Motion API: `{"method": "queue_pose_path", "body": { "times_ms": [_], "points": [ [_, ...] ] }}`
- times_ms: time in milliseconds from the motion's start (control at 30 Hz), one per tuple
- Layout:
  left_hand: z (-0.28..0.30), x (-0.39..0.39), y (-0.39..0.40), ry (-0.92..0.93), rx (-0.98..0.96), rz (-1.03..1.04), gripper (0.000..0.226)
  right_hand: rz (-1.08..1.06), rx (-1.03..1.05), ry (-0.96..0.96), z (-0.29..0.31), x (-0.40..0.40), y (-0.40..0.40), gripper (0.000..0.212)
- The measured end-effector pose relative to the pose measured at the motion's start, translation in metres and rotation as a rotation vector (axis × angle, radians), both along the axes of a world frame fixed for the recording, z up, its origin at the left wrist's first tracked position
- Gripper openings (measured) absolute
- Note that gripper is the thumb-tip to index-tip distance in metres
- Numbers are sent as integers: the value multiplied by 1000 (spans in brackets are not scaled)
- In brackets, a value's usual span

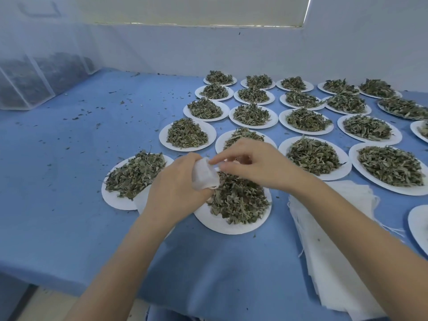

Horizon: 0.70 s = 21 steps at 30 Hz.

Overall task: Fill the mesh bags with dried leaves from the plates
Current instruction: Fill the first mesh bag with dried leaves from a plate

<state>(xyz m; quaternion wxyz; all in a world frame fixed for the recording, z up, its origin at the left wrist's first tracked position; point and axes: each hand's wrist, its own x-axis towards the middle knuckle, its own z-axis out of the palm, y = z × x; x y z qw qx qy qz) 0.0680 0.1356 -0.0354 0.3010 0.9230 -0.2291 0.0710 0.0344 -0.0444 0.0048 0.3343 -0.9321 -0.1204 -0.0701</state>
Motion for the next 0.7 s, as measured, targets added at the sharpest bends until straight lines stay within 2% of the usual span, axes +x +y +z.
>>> {"method": "queue_pose_path", "body": {
  "times_ms": [33,133,233,367,433,600,700],
  "points": [
    [-1,0,1,-5,17,7,42,-40,-57,4,0,1,-6,15],
    [-2,1,3,-11,47,13,46,-81,-338,118,-4,3,-13,45],
    [-4,0,4,-17,69,13,47,-66,-427,170,-10,7,-2,57],
    [-5,0,6,-40,89,11,46,-118,-615,126,-18,15,15,51],
    [-6,0,8,-46,88,15,45,-115,-645,139,-19,19,19,44],
    [-7,4,13,-42,98,34,49,-90,-574,150,-17,22,20,26],
    [-8,5,15,-37,92,34,49,-110,-433,126,-11,19,12,23]
  ]
}}
